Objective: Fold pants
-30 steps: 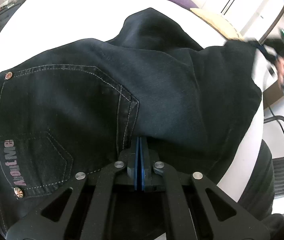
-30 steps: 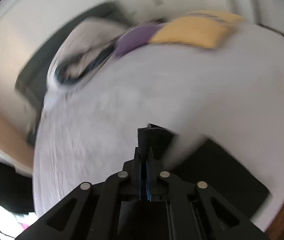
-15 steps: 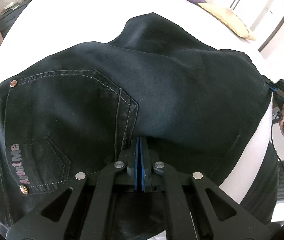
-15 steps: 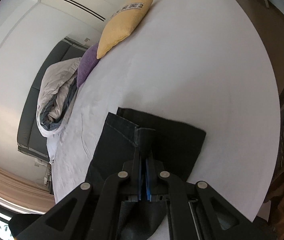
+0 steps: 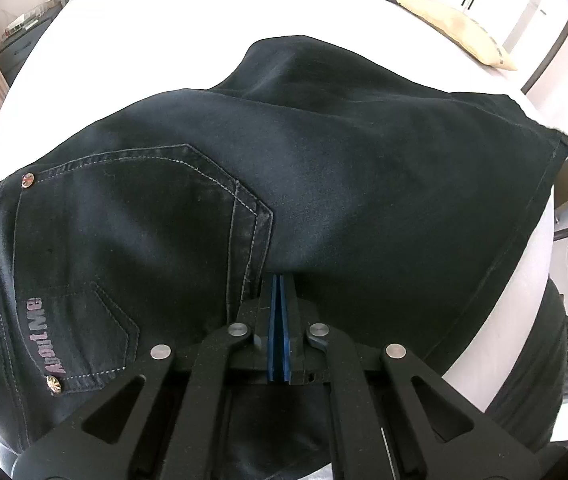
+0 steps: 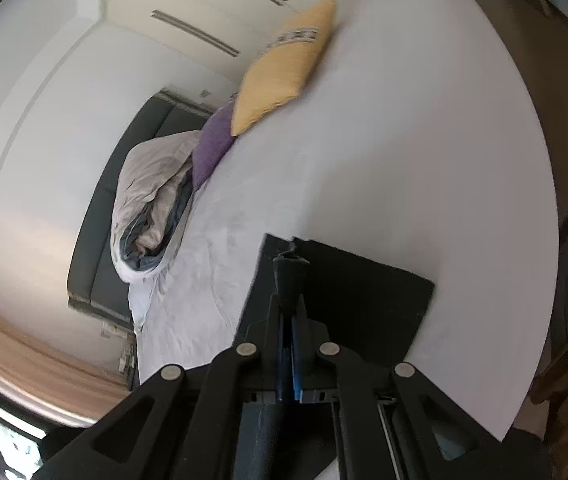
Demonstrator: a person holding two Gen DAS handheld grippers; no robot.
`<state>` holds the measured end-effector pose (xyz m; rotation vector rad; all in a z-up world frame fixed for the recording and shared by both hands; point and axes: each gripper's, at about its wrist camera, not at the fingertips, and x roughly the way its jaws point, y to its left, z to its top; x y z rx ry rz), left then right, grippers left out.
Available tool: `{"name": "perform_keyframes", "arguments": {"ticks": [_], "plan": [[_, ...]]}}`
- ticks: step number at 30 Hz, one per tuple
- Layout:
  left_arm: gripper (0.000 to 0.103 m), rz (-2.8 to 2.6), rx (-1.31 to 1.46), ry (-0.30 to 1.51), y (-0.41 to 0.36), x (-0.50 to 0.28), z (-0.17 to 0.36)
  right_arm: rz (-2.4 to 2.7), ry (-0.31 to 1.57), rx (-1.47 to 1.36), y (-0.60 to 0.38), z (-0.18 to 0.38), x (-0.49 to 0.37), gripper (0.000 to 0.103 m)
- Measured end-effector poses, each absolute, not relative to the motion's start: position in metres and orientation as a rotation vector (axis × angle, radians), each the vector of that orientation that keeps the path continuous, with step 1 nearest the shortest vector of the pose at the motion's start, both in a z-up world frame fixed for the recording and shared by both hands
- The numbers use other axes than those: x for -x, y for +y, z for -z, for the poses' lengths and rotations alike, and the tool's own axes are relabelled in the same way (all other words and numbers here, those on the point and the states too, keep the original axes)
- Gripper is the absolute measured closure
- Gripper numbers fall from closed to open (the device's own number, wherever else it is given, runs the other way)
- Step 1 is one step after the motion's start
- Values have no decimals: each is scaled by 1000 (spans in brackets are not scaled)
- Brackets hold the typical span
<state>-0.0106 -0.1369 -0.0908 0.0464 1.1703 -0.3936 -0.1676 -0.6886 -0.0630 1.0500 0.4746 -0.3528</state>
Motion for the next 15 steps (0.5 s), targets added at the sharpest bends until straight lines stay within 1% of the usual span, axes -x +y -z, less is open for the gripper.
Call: {"name": "perform_keyframes", "arguments": {"ticks": [2, 4, 11, 13, 15], "plan": [[102, 398, -52, 1164, -132, 14, 92, 342, 481, -1002, -684, 53, 162, 99], [102, 397, -52, 1164, -133, 14, 92, 359, 496, -998, -688, 56, 158, 99], [102, 403, -60, 1158, -129, 17, 92, 471, 595, -1139, -706, 126, 178, 99], [102, 403, -60, 1160, -131, 18, 92, 465, 579, -1167, -708, 135, 180, 99], [102, 400, -55, 1163, -132, 16, 92, 475, 585, -1134, -706, 132, 176, 99]]}}
